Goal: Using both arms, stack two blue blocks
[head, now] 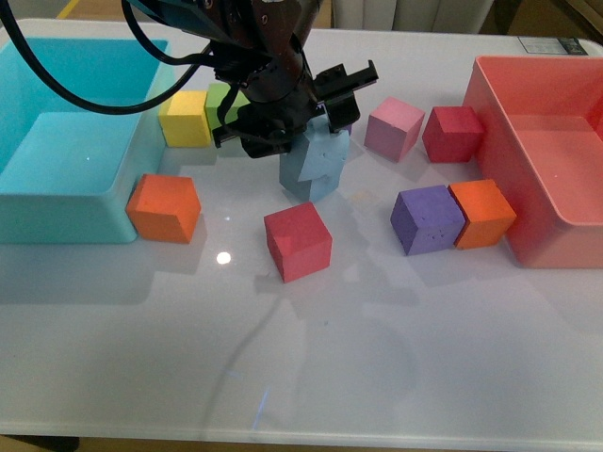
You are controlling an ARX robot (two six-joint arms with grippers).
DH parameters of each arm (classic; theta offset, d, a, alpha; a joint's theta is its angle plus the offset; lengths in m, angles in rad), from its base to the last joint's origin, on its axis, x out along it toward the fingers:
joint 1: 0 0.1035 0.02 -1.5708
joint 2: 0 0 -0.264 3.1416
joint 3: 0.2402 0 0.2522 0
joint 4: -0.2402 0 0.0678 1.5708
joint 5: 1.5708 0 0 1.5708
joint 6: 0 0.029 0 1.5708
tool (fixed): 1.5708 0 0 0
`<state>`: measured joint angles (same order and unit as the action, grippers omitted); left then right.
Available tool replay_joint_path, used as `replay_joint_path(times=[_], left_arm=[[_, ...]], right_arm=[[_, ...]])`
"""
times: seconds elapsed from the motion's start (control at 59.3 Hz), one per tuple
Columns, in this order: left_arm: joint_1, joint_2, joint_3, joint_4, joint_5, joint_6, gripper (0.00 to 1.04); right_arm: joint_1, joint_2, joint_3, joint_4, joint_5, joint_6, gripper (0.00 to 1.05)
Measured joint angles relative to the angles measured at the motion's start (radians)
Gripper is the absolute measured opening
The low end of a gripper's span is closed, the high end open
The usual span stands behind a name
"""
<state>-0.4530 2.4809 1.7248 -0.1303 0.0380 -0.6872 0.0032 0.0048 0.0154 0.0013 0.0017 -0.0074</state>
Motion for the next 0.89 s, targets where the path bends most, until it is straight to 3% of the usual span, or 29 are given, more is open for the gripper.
replay_joint_path(times=[0.084, 0.894], left_arm=[[0.003, 0.000, -0.004, 0.002, 0.003, 0.005, 0.98], [0.038, -0.048, -0.102, 0.033, 0.031, 0.013, 0.96]], right_arm=[[0.000, 0.000, 0.000, 0.000, 0.000, 0.000, 0.96], [0.000, 0.000, 0.000, 0.000, 0.000, 0.000, 0.96]])
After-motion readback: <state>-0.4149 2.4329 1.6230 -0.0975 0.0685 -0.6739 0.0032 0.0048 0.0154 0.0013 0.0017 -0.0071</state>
